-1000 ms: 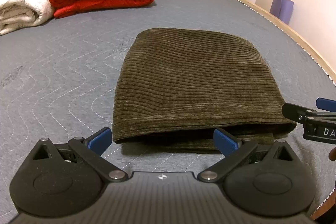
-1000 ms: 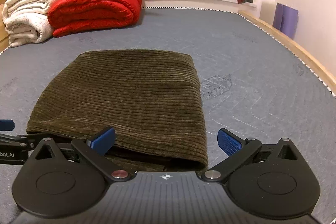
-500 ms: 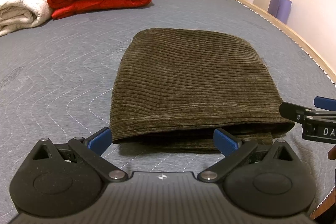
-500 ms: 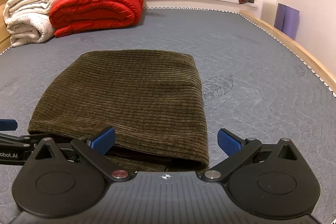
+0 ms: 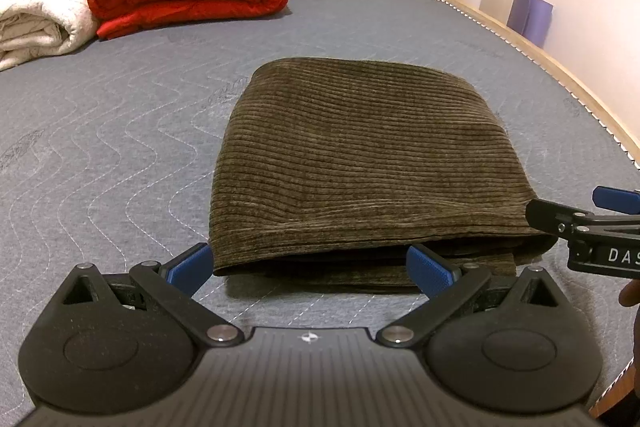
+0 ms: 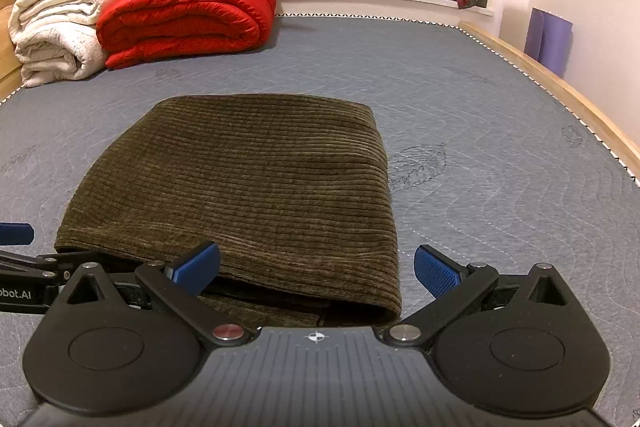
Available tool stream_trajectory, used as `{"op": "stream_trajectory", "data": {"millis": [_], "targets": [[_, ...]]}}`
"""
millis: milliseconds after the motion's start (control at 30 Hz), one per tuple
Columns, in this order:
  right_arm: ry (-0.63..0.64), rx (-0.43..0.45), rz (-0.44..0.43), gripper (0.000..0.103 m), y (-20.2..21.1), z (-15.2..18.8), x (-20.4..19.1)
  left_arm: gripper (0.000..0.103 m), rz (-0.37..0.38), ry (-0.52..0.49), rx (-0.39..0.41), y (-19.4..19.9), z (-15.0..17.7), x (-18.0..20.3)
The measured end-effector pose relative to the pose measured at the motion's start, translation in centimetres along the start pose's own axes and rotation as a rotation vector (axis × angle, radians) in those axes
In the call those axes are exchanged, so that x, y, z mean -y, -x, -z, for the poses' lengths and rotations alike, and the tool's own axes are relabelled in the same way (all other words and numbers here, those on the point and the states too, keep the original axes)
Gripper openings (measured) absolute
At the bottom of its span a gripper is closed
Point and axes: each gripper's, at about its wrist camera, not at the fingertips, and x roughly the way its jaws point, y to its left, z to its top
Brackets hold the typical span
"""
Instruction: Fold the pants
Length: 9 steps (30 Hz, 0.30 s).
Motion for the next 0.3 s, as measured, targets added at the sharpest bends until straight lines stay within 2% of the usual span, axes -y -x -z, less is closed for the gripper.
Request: {"op": "stream_trajectory", "data": {"millis": [300], "targets": [[-0.001,0.001,-0.003,0.102,0.06,0.05,0.02,0.103,0.006,-0.011,0.013,0.24,-0.02,0.16]]}}
